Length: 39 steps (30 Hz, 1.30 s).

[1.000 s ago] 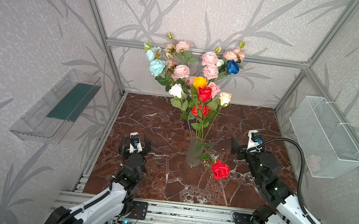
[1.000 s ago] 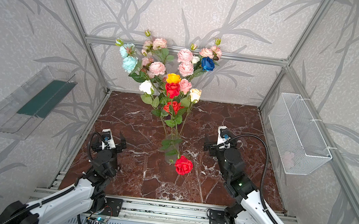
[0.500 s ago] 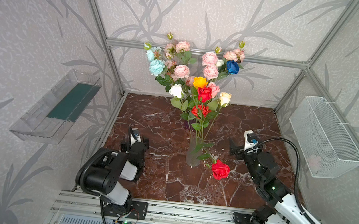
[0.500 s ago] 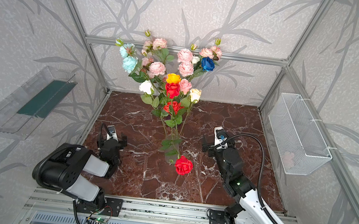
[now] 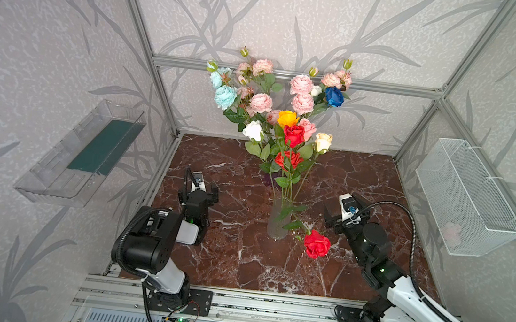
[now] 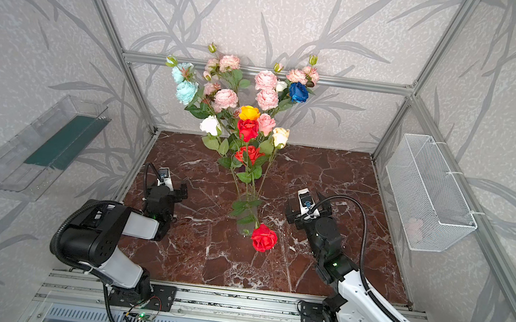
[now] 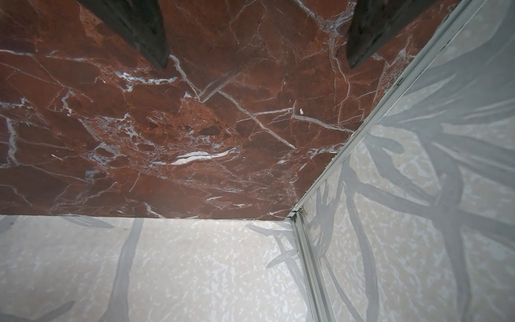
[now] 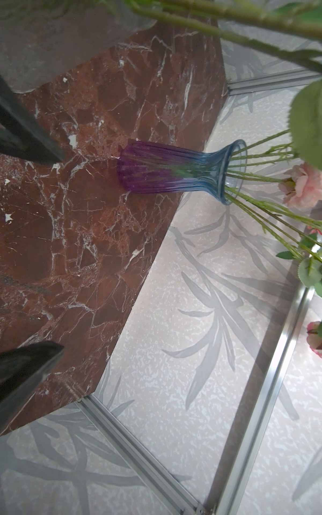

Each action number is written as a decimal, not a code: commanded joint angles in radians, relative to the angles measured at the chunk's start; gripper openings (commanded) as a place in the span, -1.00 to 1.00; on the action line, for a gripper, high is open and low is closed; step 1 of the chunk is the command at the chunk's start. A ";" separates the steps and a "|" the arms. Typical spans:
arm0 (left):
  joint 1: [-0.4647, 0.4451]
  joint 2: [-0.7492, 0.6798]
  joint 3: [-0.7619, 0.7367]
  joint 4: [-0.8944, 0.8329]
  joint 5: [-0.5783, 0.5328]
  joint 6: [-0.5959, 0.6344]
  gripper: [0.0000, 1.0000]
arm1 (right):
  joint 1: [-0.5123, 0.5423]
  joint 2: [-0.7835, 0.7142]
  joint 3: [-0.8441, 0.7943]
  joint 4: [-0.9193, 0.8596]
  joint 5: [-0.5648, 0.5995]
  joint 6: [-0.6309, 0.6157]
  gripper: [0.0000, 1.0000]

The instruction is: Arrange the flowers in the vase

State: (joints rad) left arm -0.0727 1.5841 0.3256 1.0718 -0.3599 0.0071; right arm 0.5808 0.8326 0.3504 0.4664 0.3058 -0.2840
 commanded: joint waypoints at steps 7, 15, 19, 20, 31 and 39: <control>0.005 0.003 0.004 0.003 0.015 -0.001 0.98 | -0.043 0.320 -0.131 0.483 0.101 -0.151 0.98; 0.005 0.004 0.005 0.001 0.018 -0.001 0.98 | -0.260 0.758 -0.169 0.918 0.062 0.047 0.98; 0.005 0.003 0.005 0.000 0.019 -0.002 0.98 | -0.318 0.818 -0.159 0.941 0.024 0.108 0.98; 0.004 0.004 0.006 0.001 0.016 -0.002 0.98 | -0.318 0.839 -0.133 0.938 0.035 0.096 0.98; 0.007 0.003 0.006 -0.001 0.019 -0.002 0.98 | -0.329 0.824 -0.101 0.862 0.030 0.108 0.98; 0.009 0.002 0.010 -0.012 0.030 -0.003 0.98 | -0.518 0.752 0.009 0.540 -0.334 0.247 0.98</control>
State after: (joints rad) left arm -0.0708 1.5841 0.3256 1.0615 -0.3408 0.0055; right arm 0.0727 1.5970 0.3649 1.0740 0.1139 -0.0917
